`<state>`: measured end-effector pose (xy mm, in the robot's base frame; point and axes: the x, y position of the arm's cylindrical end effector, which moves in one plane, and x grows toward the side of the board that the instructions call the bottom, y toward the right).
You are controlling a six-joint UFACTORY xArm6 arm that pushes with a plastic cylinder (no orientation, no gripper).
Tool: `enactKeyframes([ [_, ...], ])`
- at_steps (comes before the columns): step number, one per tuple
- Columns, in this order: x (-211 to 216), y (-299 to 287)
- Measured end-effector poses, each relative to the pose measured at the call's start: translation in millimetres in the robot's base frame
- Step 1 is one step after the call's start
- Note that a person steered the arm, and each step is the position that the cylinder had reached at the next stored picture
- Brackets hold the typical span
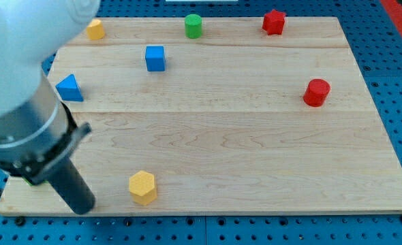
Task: Place the cube below the triangle
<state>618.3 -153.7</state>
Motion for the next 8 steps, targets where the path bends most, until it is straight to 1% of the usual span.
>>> enactKeyframes([
  [1, -13.6, 79.6],
  [2, -38.4, 125.2],
  [3, -38.4, 40.0],
  [4, -67.9, -9.3],
  [5, -134.5, 4.1],
  [6, -163.0, -9.7],
  [8, -193.6, -14.9],
])
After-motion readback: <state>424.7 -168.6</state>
